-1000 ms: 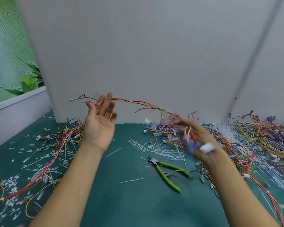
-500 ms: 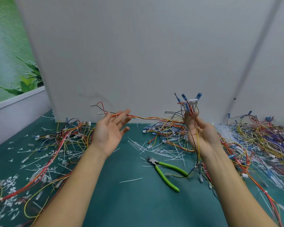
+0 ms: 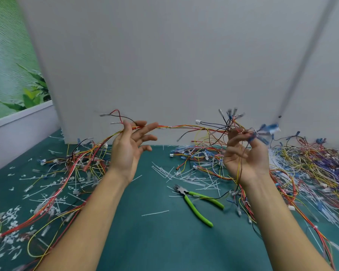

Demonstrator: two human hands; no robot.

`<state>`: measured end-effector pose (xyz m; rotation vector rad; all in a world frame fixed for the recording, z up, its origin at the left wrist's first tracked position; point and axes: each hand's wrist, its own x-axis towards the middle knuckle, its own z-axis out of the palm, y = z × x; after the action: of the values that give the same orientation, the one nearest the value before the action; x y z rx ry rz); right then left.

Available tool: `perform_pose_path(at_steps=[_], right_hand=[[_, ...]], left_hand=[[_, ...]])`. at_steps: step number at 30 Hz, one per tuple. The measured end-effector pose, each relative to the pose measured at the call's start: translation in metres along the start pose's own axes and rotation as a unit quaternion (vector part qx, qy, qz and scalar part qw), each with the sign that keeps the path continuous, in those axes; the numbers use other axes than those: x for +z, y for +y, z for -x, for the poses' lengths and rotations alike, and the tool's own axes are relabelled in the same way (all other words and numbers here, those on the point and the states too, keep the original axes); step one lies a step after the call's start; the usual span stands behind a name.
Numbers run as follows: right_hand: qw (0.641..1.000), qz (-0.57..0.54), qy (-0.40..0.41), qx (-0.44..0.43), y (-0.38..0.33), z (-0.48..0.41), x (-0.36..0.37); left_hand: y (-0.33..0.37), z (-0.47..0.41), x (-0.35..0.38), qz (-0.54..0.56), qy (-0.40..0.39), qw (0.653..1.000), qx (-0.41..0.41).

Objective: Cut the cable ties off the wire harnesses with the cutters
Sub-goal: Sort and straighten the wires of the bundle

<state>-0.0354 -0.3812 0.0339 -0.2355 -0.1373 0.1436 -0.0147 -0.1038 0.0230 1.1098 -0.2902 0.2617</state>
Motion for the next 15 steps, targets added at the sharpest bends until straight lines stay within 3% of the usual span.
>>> perform_pose_path(at_steps=[3, 6, 8, 12, 15], right_hand=[[0.997, 0.046, -0.046, 0.03, 0.001, 0.004, -0.002], [0.976, 0.205, -0.066, 0.031, 0.004, 0.006, 0.004], [0.944, 0.328, -0.047, -0.006, 0.012, 0.007, 0.009], [0.818, 0.562, -0.06, -0.108, 0.035, 0.011, 0.01], [0.684, 0.69, -0.099, -0.217, 0.048, 0.012, 0.008]], left_hand=[[0.0, 0.002, 0.003, -0.005, 0.001, 1.0, 0.007], [-0.003, 0.004, 0.007, -0.006, -0.002, 1.0, 0.002], [-0.005, 0.007, 0.012, -0.025, -0.017, 1.0, -0.004], [-0.012, 0.014, 0.023, -0.158, -0.038, 0.986, 0.048], [-0.015, 0.019, 0.026, -0.324, -0.082, 0.925, 0.181]])
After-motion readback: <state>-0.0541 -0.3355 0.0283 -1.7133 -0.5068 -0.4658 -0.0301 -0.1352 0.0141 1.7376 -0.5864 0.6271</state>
